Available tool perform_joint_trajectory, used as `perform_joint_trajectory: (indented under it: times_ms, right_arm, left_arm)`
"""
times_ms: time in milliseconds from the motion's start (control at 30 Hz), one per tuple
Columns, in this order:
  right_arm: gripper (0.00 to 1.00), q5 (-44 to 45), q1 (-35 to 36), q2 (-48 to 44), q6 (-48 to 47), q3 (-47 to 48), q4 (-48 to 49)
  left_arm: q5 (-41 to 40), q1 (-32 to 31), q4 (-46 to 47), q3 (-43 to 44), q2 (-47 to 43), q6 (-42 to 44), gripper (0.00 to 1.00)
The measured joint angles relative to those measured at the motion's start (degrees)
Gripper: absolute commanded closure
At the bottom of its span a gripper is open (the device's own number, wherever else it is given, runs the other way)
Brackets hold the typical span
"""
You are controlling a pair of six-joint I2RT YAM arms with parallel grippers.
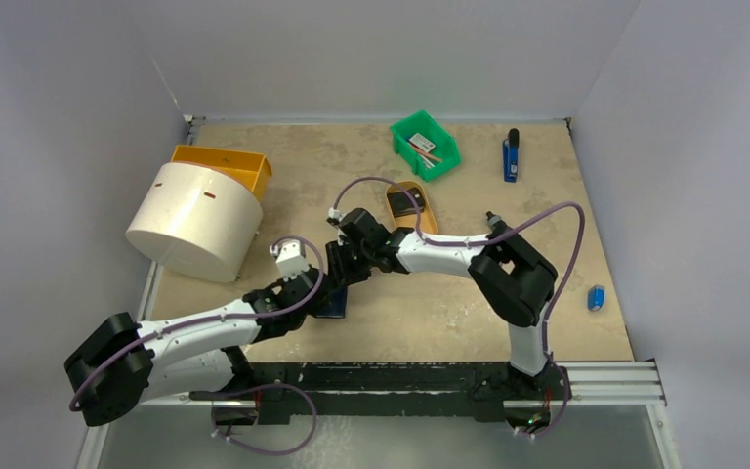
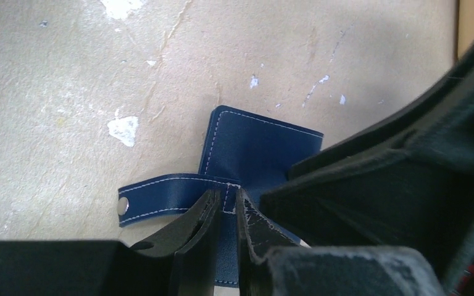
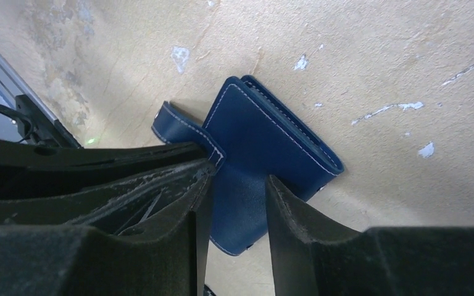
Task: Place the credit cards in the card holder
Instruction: Close the card holder at the center of the board.
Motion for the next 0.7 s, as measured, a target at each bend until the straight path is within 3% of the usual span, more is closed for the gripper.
perform_joint_trajectory:
  times_ms: [500, 700]
  right_arm:
    - [0.40, 1.88, -1.75, -11.37, 8.15, -7.63, 0.33]
    - [0.37, -1.46, -3.93, -11.74, 11.41, -14.29, 6.23]
  left_arm:
    - [-2.47, -0.02, -0.02, -1.84, -0.37, -3.98, 0.85]
    - [-2.75, -0.04, 0.00, -1.86, -0.13, -4.76, 0.85]
